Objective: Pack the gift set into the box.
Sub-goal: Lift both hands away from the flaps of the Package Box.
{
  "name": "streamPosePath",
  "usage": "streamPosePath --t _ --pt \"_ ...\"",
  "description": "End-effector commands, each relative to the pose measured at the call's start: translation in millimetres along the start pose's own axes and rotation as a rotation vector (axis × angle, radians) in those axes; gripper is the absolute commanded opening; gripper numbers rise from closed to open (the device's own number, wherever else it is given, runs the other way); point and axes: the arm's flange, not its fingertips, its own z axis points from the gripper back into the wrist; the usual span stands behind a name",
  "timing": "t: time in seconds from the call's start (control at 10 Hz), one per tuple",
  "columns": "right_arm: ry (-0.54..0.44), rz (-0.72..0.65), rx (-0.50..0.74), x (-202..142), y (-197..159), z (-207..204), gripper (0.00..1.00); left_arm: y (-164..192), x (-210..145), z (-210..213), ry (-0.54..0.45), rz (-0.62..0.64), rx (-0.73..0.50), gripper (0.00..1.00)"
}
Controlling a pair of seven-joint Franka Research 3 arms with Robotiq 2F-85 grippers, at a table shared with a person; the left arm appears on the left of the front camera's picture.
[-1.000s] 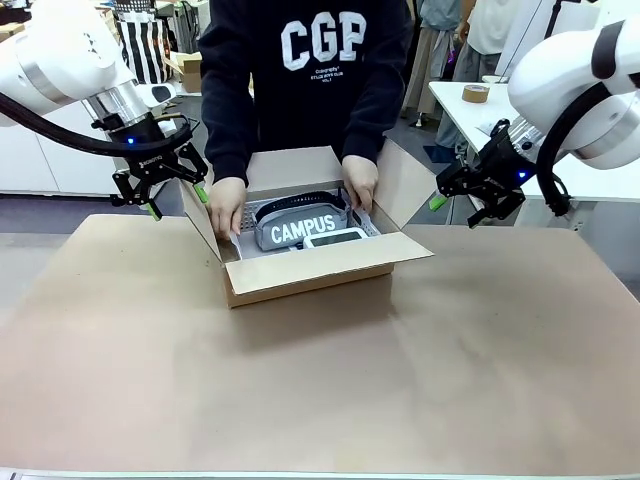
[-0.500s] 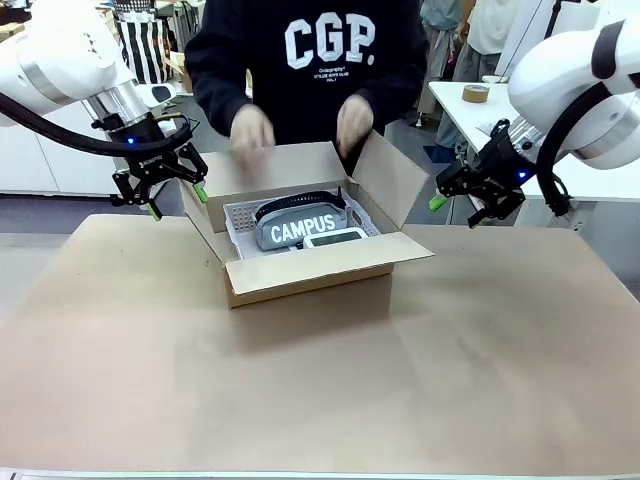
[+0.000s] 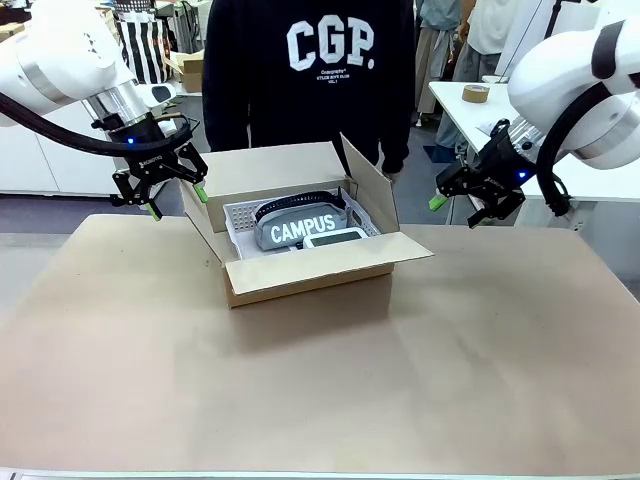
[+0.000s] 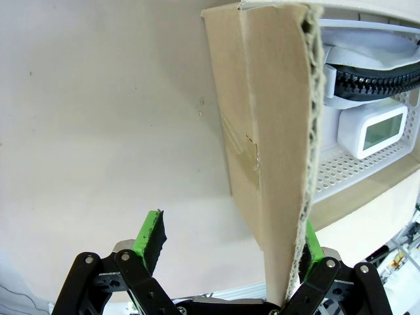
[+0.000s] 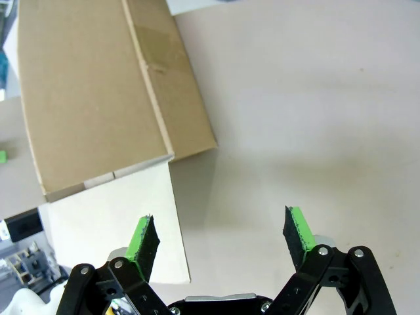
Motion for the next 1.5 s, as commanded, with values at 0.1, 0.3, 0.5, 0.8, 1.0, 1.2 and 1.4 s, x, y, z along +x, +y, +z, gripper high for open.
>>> streamPosePath --t 0.1,0.3,0.5,0.8,1.0,1.2,1.4 --pt "-0.009 -0.006 -0.018 2.3 2.0 2.9 1.00 1.1 -1.1 0.4 -0.002 -0.004 0.010 1.00" --pt "-0.009 -0.006 -0.018 2.3 2.0 2.9 1.00 1.1 -1.1 0.4 -0.002 -0.004 0.010 1.00" --pt "-0.009 -0.006 -0.018 2.3 2.0 2.9 1.00 1.1 -1.1 0.4 -0.002 -0.004 0.010 1.00" --pt "-0.009 -0.006 -0.018 2.3 2.0 2.9 1.00 1.1 -1.1 0.4 -0.002 -0.004 0.010 1.00" --pt "-0.009 -0.006 -0.018 2.3 2.0 2.9 1.00 1.1 -1.1 0.4 -0.002 -0.004 0.010 1.00" --pt "-0.009 -0.006 -0.018 2.3 2.0 2.9 1.00 1.1 -1.1 0.4 -0.002 -0.004 0.010 1.00" --pt "-0.009 -0.006 -0.018 2.3 2.0 2.9 1.00 1.1 -1.1 0.4 -0.002 -0.004 0.010 1.00"
